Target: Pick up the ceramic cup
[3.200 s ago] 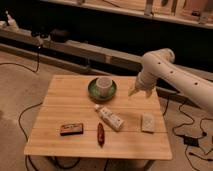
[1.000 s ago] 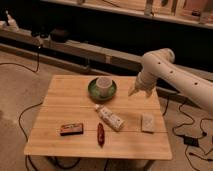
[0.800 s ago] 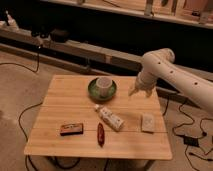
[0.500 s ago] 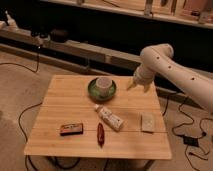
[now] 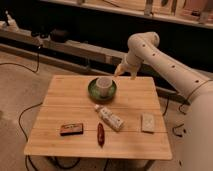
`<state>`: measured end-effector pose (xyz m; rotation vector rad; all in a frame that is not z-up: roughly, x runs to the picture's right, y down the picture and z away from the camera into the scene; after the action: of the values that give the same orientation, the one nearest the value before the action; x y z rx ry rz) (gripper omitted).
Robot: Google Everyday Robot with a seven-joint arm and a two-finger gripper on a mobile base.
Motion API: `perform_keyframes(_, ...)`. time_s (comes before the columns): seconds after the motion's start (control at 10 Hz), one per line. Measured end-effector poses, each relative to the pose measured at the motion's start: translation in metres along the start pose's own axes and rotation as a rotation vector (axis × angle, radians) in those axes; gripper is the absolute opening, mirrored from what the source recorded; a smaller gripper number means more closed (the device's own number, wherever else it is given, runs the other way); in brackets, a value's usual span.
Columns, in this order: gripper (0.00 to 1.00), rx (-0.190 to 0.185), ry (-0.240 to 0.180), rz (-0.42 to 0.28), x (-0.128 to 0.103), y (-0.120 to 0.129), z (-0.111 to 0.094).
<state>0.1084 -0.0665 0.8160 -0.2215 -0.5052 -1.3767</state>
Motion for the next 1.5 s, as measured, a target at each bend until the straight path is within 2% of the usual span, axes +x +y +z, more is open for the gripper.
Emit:
perform_keyframes(0.4,0.62,0.031,-0.030,-0.026,0.004,-0.024,0.044)
perform_keyframes(0.9,0.62,0.012,-0.028,-0.051,0.009,-0.028,0.085)
perform_keyframes(1.2,0.61,0.012,-0.060,-0.046,0.002,-0.028,0.109)
perform_keyframes(1.4,0.50,0.040,-0.110,-0.049,-0.007,-0.030,0.122)
perform_keyframes(1.5,0.39,0.054,-0.134,-0.053,-0.010,-0.031,0.126)
